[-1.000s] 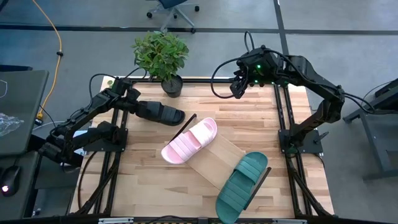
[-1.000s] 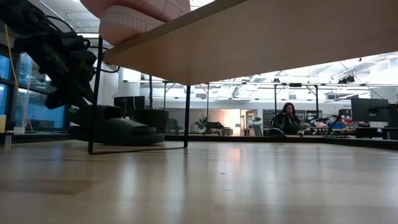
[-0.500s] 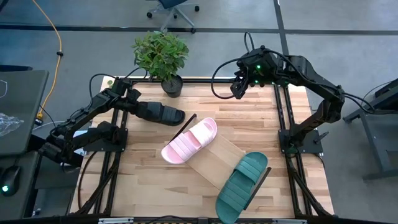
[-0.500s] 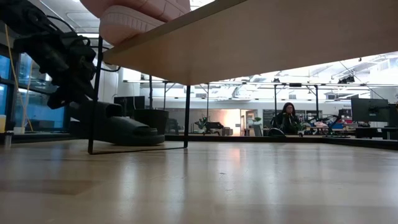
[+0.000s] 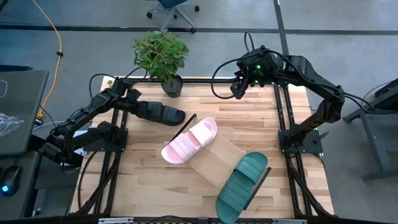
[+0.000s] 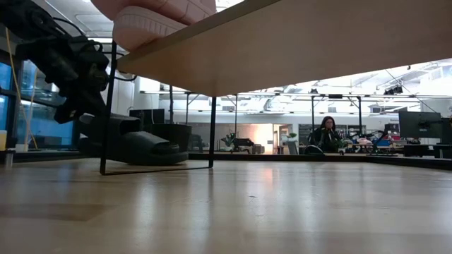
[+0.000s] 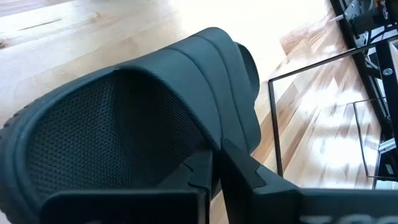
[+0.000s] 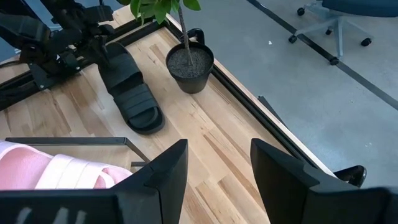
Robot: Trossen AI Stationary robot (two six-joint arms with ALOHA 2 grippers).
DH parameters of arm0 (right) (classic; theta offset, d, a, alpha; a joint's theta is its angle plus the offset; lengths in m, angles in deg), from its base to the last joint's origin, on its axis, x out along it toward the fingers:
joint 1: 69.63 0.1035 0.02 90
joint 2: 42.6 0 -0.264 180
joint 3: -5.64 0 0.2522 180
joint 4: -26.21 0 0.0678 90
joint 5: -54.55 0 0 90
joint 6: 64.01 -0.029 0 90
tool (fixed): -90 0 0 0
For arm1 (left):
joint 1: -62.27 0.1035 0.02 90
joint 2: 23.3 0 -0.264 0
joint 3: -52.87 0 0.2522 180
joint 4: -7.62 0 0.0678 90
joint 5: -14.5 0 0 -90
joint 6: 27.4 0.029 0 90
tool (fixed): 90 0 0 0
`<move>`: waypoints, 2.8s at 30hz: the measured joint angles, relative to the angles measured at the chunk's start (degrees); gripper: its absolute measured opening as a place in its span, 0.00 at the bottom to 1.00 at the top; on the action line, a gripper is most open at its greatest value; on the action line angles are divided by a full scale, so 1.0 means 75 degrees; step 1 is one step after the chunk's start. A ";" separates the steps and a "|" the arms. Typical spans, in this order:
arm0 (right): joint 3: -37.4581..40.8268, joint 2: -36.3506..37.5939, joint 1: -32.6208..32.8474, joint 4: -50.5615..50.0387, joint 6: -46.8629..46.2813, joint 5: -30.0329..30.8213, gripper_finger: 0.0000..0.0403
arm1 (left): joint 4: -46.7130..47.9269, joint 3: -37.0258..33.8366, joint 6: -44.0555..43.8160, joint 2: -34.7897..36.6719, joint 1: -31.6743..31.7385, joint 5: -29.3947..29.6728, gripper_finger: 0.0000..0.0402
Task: Pick and place slides into the shelf
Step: Put the black pair of slides on the shelf
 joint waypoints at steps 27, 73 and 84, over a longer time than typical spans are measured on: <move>0.0002 0.0000 0.0002 0.0000 0.0000 0.0000 0.42 | 0.0006 0.0000 0.0148 0.0000 0.0000 -0.0009 0.01; 0.0002 0.0000 0.0003 -0.0003 0.0000 0.0000 0.42 | 0.0921 0.0000 -0.1248 0.3565 0.0017 -0.0203 0.00; 0.0002 0.0000 0.0003 -0.0003 -0.0061 0.0000 0.42 | 0.1003 0.0285 -0.1683 0.4274 0.0017 -0.0269 0.00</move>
